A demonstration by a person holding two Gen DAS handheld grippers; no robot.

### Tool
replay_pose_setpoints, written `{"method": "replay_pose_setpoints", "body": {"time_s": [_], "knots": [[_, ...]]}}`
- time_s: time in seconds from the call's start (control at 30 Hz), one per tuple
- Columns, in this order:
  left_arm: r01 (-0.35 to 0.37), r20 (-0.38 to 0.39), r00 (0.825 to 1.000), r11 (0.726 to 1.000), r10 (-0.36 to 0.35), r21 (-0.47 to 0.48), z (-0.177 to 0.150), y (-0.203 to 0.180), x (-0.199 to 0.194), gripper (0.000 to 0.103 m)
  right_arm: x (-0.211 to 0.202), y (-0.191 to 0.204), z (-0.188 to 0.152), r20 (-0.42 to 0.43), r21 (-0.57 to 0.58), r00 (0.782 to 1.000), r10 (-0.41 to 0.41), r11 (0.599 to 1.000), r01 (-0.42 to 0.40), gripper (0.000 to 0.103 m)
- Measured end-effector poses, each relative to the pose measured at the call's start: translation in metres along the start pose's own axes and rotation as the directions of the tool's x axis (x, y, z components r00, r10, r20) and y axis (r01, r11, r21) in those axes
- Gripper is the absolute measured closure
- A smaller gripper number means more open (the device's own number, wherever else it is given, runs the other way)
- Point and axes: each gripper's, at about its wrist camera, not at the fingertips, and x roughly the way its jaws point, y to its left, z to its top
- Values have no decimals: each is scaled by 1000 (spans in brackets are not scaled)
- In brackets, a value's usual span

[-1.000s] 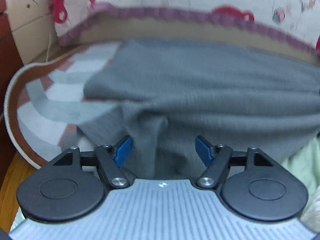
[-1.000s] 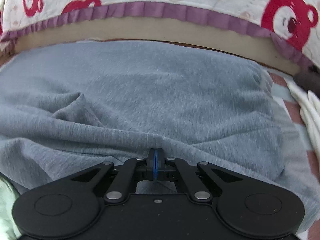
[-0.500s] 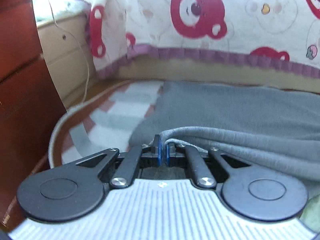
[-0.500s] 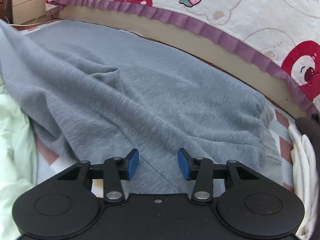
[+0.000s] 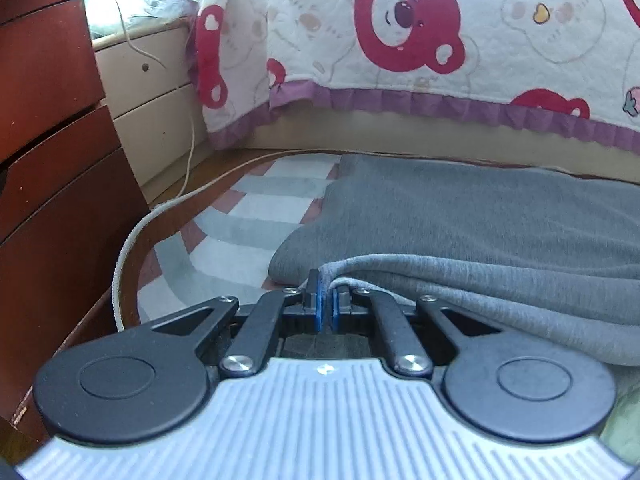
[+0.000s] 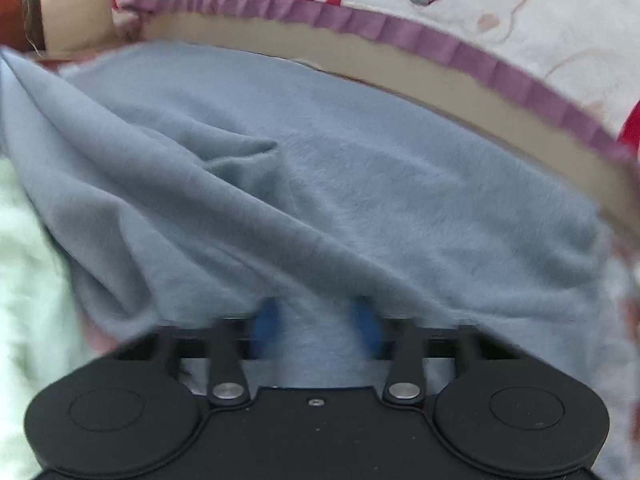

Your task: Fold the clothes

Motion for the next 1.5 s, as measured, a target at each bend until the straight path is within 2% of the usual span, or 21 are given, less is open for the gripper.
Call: {"method": "replay_pose_setpoints", "body": {"time_s": [0.03, 0.1, 0.17, 0.2, 0.27, 0.33, 0.43, 0.53, 0.6, 0.7, 0.8, 0.87, 0.97, 1.13, 1.2, 1.27, 1.37, 1.5], "knots": [[-3, 7, 1000, 1000, 3, -3, 0, 0, -3, 99, -2, 1, 0, 4, 12, 1000, 21, 1000, -21, 91], [-5, 24, 1000, 1000, 5, -3, 1, 0, -10, 99, -20, 10, -3, 57, -1, 998, 0, 1000, 0, 93], [-4, 43, 999, 1000, 4, -2, 2, 0, -21, 99, -60, 0, -9, 177, 119, 984, 3, 993, -24, 94], [-3, 52, 999, 1000, 4, -3, 4, 1, -27, 98, -82, -6, -13, 244, 181, 970, -1, 982, -44, 94], [-8, 69, 998, 1000, 9, -11, 5, 2, -40, 99, -125, -19, -21, 373, 299, 928, -22, 949, -97, 94], [-13, 84, 996, 1000, 15, -23, 6, 3, -53, 99, -150, -36, -35, 450, 381, 893, -14, 907, -178, 94], [15, 74, 997, 1000, -13, -19, 3, -1, -63, 99, -146, -35, -33, 357, 306, 933, -40, 949, -76, 95], [5, 39, 999, 1000, -6, 7, -4, -11, -63, 99, -142, -26, -28, 335, 245, 941, -40, 969, -46, 94], [-7, 26, 1000, 1000, 8, -16, -4, -12, -61, 99, -136, -20, -25, 317, 197, 947, -55, 980, -9, 94], [-33, 37, 999, 999, 33, -11, 4, -10, -62, 99, -134, -19, -28, 316, 215, 946, -69, 977, 0, 94], [-39, 75, 996, 999, 39, -5, 18, -6, -69, 99, -139, -17, -30, 343, 258, 931, -122, 966, 32, 94], [-32, 121, 992, 999, 32, 0, 27, -4, -80, 99, -147, -14, -30, 391, 319, 904, -171, 947, 41, 94], [-26, 176, 984, 999, 18, 41, 35, -2, -96, 99, -163, -9, -34, 468, 449, 852, -235, 893, 0, 94], [8, 235, 971, 996, -28, 88, 45, 11, -120, 99, -174, -4, -24, 467, 520, 833, -297, 854, 13, 94], [11, 271, 962, 998, -29, 66, 45, 14, -130, 99, -182, -6, -18, 486, 539, 821, -299, 842, -12, 94], [36, 311, 950, 999, -35, 3, 48, 16, -130, 99, -187, -9, -8, 496, 536, 812, -307, 844, -9, 94], [89, 339, 940, 987, -39, -134, 56, 11, -107, 99, -171, -20, 10, 449, 502, 834, -321, 862, 61, 95], [49, 285, 958, 972, 19, -229, 76, -17, -43, 99, -139, -40, 45, 404, 507, 855, -326, 858, 88, 95]]}}
